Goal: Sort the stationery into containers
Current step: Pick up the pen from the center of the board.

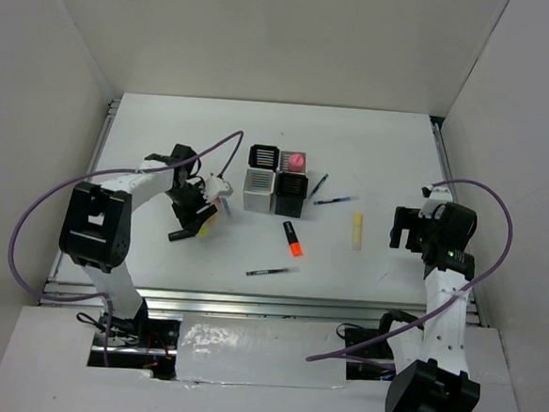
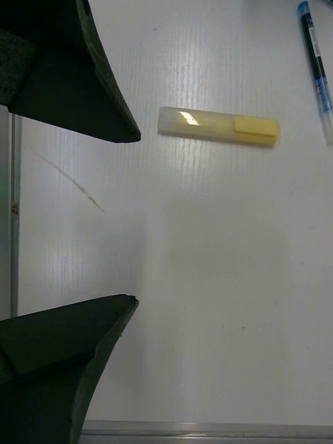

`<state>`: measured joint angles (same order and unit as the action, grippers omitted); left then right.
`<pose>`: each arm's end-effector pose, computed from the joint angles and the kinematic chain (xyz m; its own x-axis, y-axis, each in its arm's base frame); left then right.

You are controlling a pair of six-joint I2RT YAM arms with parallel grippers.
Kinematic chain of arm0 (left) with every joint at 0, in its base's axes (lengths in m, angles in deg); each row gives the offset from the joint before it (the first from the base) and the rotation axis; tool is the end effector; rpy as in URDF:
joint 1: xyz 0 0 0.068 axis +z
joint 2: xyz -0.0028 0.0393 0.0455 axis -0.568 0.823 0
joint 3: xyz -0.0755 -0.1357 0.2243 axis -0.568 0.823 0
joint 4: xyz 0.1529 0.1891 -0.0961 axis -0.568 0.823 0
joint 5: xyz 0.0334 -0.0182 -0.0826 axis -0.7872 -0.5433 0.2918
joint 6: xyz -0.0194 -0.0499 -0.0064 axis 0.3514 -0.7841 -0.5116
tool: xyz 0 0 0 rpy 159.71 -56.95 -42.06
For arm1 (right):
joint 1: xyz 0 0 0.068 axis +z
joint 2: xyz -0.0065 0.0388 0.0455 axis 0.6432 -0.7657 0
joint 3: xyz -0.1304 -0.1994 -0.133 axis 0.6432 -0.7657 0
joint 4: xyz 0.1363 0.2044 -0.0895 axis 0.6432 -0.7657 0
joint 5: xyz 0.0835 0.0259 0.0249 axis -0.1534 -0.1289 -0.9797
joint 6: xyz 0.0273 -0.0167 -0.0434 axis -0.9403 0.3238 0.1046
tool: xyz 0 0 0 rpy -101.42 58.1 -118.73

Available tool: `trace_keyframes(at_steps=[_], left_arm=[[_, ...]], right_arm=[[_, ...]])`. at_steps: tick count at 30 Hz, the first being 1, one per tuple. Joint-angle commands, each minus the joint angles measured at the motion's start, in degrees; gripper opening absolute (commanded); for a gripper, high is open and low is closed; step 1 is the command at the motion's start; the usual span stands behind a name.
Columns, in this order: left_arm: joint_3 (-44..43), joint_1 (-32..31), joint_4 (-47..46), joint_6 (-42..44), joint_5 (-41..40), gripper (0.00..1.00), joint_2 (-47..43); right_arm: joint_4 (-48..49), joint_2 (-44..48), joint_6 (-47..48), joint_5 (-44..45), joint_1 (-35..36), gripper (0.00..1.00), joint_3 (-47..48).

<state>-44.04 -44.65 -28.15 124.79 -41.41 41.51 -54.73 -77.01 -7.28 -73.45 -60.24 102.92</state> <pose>0.3206 -0.0669 0.1829 -0.5562 0.7500 -0.3579 0.8124 0.5815 -0.0439 0.1655 -0.0510 0.2583 -0.6260 -0.0224 -0.7795 -0.0044 0.9997 -0.0252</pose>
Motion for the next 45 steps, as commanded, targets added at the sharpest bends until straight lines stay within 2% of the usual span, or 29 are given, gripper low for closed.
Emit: trace_keyframes(at_steps=[1, 8, 10, 15, 22, 25, 30, 35, 37, 40, 41, 42, 43, 44, 45], left_arm=[[0.2, -1.4, -0.9, 1.4, -0.3, 0.7, 1.5], [4.2, -3.1, -5.5, 0.6, -3.2, 0.68, 2.3], [5.1, -3.1, -5.8, 0.9, -3.2, 0.64, 2.6], [5.6, -3.2, -5.7, 1.0, -3.7, 0.45, 3.4], [5.1, -3.1, -2.9, 1.0, -2.7, 0.3, 0.5], [3.1, -2.5, 1.2, 0.5, 0.7, 0.17, -2.5], [-3.9, -0.1, 9.1, 0.0, 10.6, 0.07, -8.3], [-12.5, 3.3, 11.8, -3.1, 21.2, 0.0, -12.1], [-13.8, 5.1, 6.6, -5.8, 27.9, 0.0, -14.4], [-10.7, 5.8, -5.5, -16.2, 36.2, 0.0, -18.3], [-9.0, 5.8, -15.5, -21.3, 38.0, 0.0, -19.3], [-7.3, 5.6, -22.0, -24.7, 39.5, 0.0, -20.4], [-3.2, 4.5, -28.7, -31.8, 39.1, 0.0, -22.0], [-1.5, 3.9, -41.1, -35.0, 38.4, 0.0, -22.4], [-0.5, 3.2, -46.1, -36.8, 37.5, 0.0, -22.3]], right_arm=[[0.8, -0.1, 0.2, 0.7, -0.4, 0.96, 0.2], [0.8, -0.2, 0.1, 0.7, -0.4, 0.96, 0.2], [0.8, -0.3, 0.1, 0.8, -0.4, 0.96, 0.2], [0.9, -0.3, 0.0, 1.0, -0.4, 0.96, 0.1], [1.1, 0.0, -0.2, 1.0, -0.3, 0.96, 0.1], [1.0, 0.3, -0.2, 0.9, -0.3, 0.96, 0.0], [1.0, 0.3, -0.2, 0.9, -0.3, 0.96, 0.0], [1.1, 0.4, -0.2, 0.9, -0.4, 0.96, 0.0], [1.1, 0.4, -0.2, 0.8, -0.4, 0.96, 0.0], [1.2, 0.4, -0.2, 0.9, -0.4, 0.96, -0.1], [1.2, 0.3, -0.2, 0.9, -0.4, 0.96, -0.1], [1.2, 0.4, -0.2, 0.9, -0.4, 0.96, -0.1], [1.2, 0.4, -0.2, 1.0, -0.4, 0.96, -0.1], [1.2, 0.4, -0.2, 1.0, -0.4, 0.96, -0.2], [1.2, 0.2, -0.2, 1.0, -0.4, 0.96, -0.1]])
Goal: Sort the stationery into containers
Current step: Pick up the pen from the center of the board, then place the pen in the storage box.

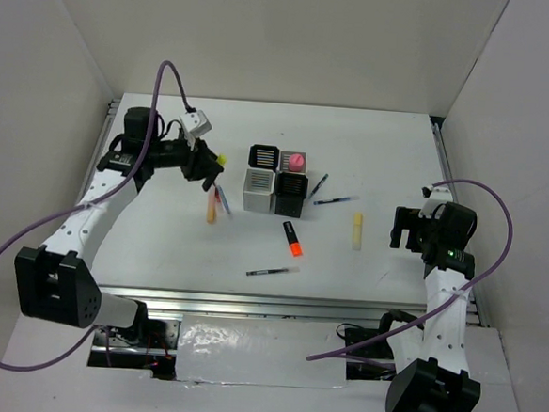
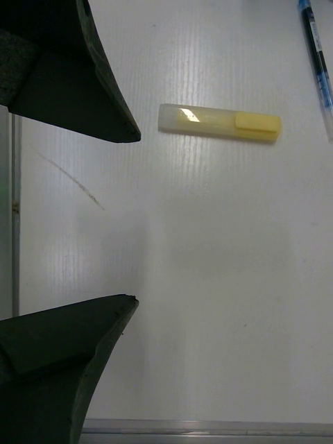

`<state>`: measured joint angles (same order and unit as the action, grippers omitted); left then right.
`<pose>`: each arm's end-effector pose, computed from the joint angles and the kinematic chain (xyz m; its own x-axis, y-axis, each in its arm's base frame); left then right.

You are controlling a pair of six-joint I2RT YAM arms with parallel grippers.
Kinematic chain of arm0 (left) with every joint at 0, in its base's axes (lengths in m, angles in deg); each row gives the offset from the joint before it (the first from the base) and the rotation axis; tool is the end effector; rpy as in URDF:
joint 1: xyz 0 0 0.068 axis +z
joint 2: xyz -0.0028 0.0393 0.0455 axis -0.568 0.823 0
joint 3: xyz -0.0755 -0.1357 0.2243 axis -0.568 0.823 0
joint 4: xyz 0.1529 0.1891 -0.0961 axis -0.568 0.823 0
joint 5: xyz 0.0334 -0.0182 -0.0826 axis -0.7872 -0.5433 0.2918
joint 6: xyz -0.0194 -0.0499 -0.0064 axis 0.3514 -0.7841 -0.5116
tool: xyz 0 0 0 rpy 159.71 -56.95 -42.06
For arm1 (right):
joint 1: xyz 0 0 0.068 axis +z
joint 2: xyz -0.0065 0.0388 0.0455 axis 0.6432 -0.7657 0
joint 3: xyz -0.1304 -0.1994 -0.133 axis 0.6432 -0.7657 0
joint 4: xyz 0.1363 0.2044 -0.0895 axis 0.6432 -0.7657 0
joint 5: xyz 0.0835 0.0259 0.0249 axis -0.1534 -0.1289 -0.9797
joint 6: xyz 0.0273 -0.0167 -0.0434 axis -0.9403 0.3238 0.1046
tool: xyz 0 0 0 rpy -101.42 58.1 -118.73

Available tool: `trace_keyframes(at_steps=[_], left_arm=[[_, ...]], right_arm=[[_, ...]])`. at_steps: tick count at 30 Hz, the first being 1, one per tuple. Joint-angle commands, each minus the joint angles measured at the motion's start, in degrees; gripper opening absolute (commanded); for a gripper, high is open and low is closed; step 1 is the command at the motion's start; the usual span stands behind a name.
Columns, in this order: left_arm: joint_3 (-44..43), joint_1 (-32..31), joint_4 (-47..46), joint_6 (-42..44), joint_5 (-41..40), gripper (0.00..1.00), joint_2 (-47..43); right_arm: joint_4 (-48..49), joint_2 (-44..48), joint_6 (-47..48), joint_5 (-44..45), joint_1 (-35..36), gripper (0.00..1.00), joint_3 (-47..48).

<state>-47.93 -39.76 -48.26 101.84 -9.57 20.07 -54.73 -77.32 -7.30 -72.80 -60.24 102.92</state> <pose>0.2977 -0.0534 0.3459 -0.2565 0.2414 -0.9359 0.8246 0.5599 -0.0816 0.1662 -0.0517 0.2574 -0.6321 -0.0205 -0.7746 0.0042 0.9995 -0.0300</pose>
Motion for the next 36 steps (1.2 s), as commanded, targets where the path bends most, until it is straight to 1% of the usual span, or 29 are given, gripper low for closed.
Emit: trace_keyframes(at_steps=[1, 2, 3, 4, 5, 6, 7, 8, 10, 11, 12, 14, 15, 18, 20, 24, 25, 27, 28, 32, 33, 35, 36], left_arm=[[3.6, -3.5, -29.2, -16.8, 3.2, 0.0, 0.3], [2.9, -4.5, -32.9, -17.9, 2.3, 0.0, 1.4], [1.0, -5.6, -34.3, -18.5, 1.6, 0.0, 4.3], [0.1, -6.1, -35.8, -23.3, 1.6, 0.0, 6.0], [-0.7, -6.5, -39.7, -25.5, 1.4, 0.0, 7.4], [-0.6, -6.6, -42.5, -27.4, 0.7, 0.0, 8.7], [-0.3, -7.1, -45.7, -31.6, -0.9, 0.0, 10.9], [0.1, -7.2, -51.3, -33.4, -1.4, 0.0, 11.9], [0.3, -7.7, -55.3, -37.0, -2.4, 0.0, 15.2], [0.2, -7.7, -58.8, -38.5, -2.0, 0.0, 17.3], [0.3, -7.9, -60.3, -41.0, -1.7, 0.0, 18.1], [1.4, -7.9, -63.0, -43.2, -1.3, 0.0, 19.3], [1.9, -8.1, -65.9, -44.7, -1.0, 0.0, 20.0], [3.5, -8.6, -66.3, -43.8, -0.1, 0.0, 20.3], [5.2, -8.7, -66.8, -43.3, -0.4, 0.04, 20.1], [7.1, -8.8, -66.5, -42.3, -0.3, 0.12, 20.3], [7.8, -8.9, -66.4, -42.0, -0.3, 0.16, 20.3], [8.5, -8.9, -65.3, -40.7, -0.2, 0.2, 20.1], [9.2, -8.9, -65.1, -39.8, -0.4, 0.24, 19.9], [9.9, -8.9, -64.0, -38.2, -0.8, 0.31, 20.2], [9.9, -8.9, -64.3, -38.2, -0.8, 0.36, 20.4], [9.9, -9.1, -64.2, -38.6, -0.9, 0.43, 20.5], [9.8, -9.2, -64.0, -38.4, -1.2, 0.5, 20.5]], right_arm=[[1.2, 0.4, -0.2, 0.4, -0.4, 0.96, -0.1], [1.2, 0.2, -0.2, 0.4, -0.4, 0.96, -0.1], [1.3, 0.0, -0.3, 0.5, -0.4, 0.96, -0.1], [1.3, 0.0, -0.2, 0.6, -0.4, 0.96, -0.1], [1.3, -0.2, -0.3, 0.6, -0.4, 0.96, -0.2], [1.5, -0.2, -0.3, 0.7, -0.4, 0.96, -0.2], [1.5, -0.3, -0.3, 0.7, -0.4, 0.96, -0.2], [1.4, -0.3, -0.3, 0.7, -0.4, 0.96, -0.2], [1.5, -0.4, -0.4, 0.9, -0.4, 0.96, -0.2], [1.5, -0.3, -0.4, 0.9, -0.4, 0.95, -0.2], [1.4, -0.4, -0.4, 0.9, -0.4, 0.95, -0.1], [1.3, -0.1, -0.4, 0.8, -0.5, 0.95, -0.2], [1.3, -0.1, -0.3, 0.9, -0.4, 0.95, -0.2], [1.1, 0.6, 0.0, 0.0, -0.4, 0.95, -0.1], [1.0, 1.4, 0.2, -1.4, -0.4, 0.95, -0.2], [1.6, 6.7, 1.5, -6.2, -0.4, 0.94, -2.2], [1.9, 7.8, 2.3, -8.5, -0.4, 0.94, -2.6], [1.3, 10.2, 3.3, -10.5, 0.3, 0.95, -3.2], [1.0, 10.8, 4.3, -11.4, 0.8, 0.95, -3.3], [0.2, 12.4, 6.5, -10.9, 4.1, 0.95, -3.6], [0.1, 12.6, 7.2, -10.5, 4.9, 0.95, -3.8], [-0.2, 12.9, 7.9, -9.4, 6.6, 0.95, -3.6], [-0.4, 13.1, 8.2, -8.8, 8.5, 0.96, -3.6]])
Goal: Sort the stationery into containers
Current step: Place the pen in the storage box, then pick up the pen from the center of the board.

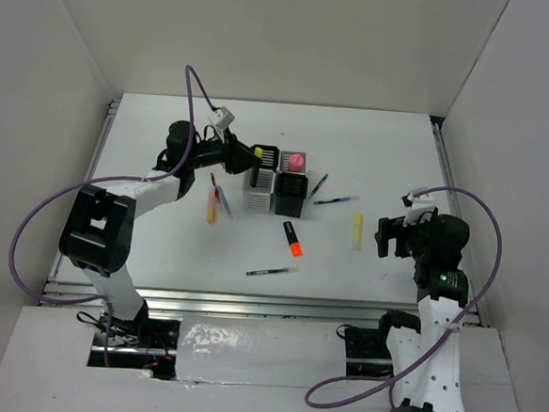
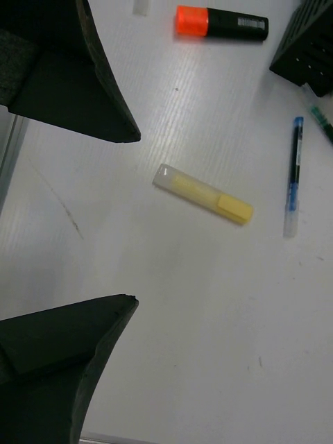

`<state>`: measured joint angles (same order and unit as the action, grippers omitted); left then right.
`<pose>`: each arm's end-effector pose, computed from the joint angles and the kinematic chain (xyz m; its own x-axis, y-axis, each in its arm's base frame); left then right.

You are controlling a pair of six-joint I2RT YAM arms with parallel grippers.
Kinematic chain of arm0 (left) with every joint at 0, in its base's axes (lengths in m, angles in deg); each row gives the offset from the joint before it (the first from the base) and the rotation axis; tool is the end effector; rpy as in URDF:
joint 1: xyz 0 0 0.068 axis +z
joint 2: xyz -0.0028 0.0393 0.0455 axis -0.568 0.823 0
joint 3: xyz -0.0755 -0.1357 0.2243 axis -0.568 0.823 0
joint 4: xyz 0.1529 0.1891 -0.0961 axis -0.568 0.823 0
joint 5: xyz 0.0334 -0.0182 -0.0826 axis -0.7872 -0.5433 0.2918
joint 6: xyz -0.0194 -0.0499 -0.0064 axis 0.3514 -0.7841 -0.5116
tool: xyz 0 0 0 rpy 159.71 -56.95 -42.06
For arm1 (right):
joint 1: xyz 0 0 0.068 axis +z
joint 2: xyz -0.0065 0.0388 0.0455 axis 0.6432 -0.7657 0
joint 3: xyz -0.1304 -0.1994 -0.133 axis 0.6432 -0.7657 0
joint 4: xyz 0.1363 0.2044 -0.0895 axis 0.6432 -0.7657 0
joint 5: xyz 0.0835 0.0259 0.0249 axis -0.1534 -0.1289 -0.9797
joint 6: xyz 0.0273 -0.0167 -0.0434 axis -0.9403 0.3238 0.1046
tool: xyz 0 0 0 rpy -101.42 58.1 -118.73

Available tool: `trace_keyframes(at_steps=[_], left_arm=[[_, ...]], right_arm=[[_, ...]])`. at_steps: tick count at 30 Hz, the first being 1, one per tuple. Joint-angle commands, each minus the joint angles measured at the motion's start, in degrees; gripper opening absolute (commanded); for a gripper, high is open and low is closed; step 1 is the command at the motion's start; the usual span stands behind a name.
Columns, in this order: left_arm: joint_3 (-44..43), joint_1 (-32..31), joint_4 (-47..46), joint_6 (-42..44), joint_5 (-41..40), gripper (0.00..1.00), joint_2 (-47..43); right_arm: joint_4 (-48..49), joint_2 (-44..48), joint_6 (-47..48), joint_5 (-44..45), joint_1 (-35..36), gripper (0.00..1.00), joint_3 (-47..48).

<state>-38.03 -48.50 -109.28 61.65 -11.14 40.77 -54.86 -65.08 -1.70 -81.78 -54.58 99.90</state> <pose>0.3704 -0.1182 0.2664 -0.3214 -0.1768 -0.9303 0.8080 0.4610 -0.3668 0.1380 -0.0212 0.2697 -0.4450 -0.2059 -0.8715 -0.2611 0.9608 -0.0937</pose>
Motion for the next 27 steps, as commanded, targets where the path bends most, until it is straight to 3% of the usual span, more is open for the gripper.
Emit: trace_keyframes(at_steps=[1, 3, 6, 10, 17, 19, 20, 24, 25, 27], left_arm=[[-0.3, -0.5, -2.7, 2.0, 0.2, 0.54, -0.3], [-0.5, -0.6, -1.7, 2.0, -0.6, 0.68, -0.5], [-1.3, -0.4, -1.0, 1.7, 0.1, 0.8, -1.0], [-2.7, -0.2, 0.4, 1.0, 0.1, 0.8, -3.6], [-4.1, 4.6, 8.0, -0.3, 0.2, 0.79, -12.6], [-4.1, 7.6, 14.3, 2.0, 1.5, 0.79, -15.8], [-4.6, 9.1, 21.9, 5.5, 2.1, 0.79, -17.7], [-1.6, 11.1, 30.8, 11.9, -2.4, 0.8, -26.4], [0.8, 11.1, 31.3, 11.9, -7.8, 0.95, -30.4], [2.9, 11.3, 32.6, 11.5, -11.6, 0.99, -33.8]], right_arm=[[-0.4, 0.6, 2.9, 0.7, 4.1, 0.96, -0.5], [-0.6, 0.5, 3.6, 2.1, 7.2, 0.98, -0.3], [-0.4, 0.3, 5.2, 2.7, 9.4, 0.99, -0.3], [-1.4, -1.6, 7.1, 4.4, 14.3, 0.96, 0.9], [1.7, -6.3, 12.6, 12.7, 33.5, 0.92, 1.8], [4.2, -8.8, 16.8, 15.3, 38.5, 0.82, 2.1], [4.6, -11.2, 17.0, 16.2, 39.9, 0.79, 3.0], [2.2, -21.5, 6.0, 17.9, 44.5, 0.67, 11.2], [-1.4, -24.0, -0.4, 16.8, 45.0, 0.67, 13.6], [-4.1, -30.2, -6.9, 15.5, 45.2, 0.71, 18.6]])
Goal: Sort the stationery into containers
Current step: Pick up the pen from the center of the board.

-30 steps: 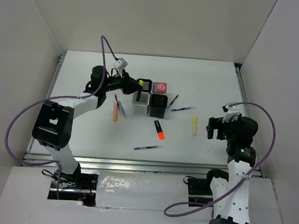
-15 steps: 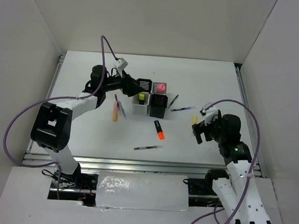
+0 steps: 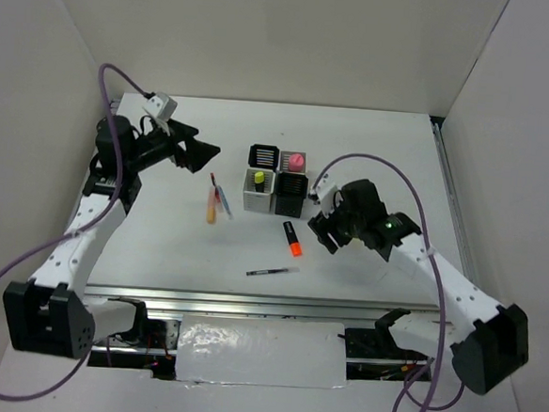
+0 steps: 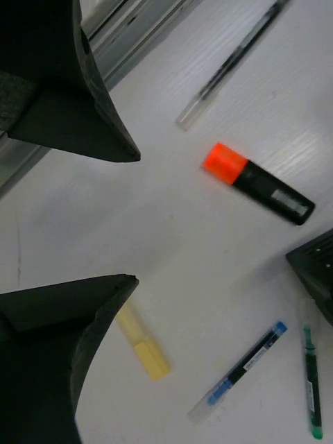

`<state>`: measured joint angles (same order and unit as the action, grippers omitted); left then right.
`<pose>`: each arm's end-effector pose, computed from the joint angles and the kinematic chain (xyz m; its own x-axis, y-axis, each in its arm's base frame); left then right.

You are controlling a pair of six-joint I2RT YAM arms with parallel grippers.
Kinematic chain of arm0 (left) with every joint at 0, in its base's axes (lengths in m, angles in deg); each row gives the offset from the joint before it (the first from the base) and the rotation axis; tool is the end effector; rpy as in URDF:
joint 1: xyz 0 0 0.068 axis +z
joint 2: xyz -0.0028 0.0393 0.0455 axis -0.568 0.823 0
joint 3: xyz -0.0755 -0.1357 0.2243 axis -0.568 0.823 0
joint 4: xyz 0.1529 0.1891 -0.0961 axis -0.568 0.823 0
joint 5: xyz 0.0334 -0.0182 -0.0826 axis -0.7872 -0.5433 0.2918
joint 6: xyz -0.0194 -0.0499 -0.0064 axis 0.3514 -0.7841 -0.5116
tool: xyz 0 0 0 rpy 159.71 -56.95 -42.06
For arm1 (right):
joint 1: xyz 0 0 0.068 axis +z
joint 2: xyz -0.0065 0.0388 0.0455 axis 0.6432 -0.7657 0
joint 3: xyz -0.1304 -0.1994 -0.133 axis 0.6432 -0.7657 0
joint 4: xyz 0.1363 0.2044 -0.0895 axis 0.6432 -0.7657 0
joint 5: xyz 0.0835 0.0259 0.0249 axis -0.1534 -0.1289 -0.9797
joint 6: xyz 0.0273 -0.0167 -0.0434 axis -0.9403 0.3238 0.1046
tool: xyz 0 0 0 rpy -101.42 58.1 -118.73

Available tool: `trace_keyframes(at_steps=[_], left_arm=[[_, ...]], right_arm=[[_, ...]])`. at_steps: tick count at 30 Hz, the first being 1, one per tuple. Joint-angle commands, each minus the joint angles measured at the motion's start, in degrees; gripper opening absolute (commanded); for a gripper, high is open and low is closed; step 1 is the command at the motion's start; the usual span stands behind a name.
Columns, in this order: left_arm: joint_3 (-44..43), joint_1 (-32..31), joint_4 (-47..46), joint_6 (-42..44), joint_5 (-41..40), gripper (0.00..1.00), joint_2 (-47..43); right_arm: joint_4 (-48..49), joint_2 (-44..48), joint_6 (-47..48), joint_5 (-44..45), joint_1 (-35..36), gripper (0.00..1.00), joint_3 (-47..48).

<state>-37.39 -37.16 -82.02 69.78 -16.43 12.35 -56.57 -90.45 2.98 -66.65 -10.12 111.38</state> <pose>0.2834 -0.0361 0.3742 -0.1551 -0.1633 -0.9743 0.6743 0.7033 -0.2252 0.1840 0.1118 0.2632 -0.3398 -0.6686 -0.6614 -0.7887 0.5857 -0.1870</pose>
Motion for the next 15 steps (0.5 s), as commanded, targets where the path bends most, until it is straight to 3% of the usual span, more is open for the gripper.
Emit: trace_keyframes(at_steps=[1, 6, 9, 12, 15], left_arm=[[3.9, -0.1, 5.7, 2.8, -7.6, 0.99, -6.7], [6.1, 0.4, 10.5, -1.9, -18.1, 0.99, -12.2], [5.3, 0.6, 13.3, -1.2, -21.7, 0.99, -11.9], [5.8, 0.8, 13.1, -0.3, -24.2, 0.99, -11.7], [6.3, 0.8, 12.7, -0.8, -26.0, 0.99, -11.5]], right_arm=[[-3.4, -6.1, -16.3, -0.9, 1.1, 0.73, 8.1], [0.0, -9.3, -29.8, -0.6, 2.9, 0.8, 8.3], [0.8, -12.8, -35.8, 1.4, 2.9, 0.79, 8.5], [1.6, -15.6, -40.9, 4.6, 3.8, 0.73, 9.3], [2.6, -17.6, -45.5, 9.9, 5.9, 0.77, 9.4]])
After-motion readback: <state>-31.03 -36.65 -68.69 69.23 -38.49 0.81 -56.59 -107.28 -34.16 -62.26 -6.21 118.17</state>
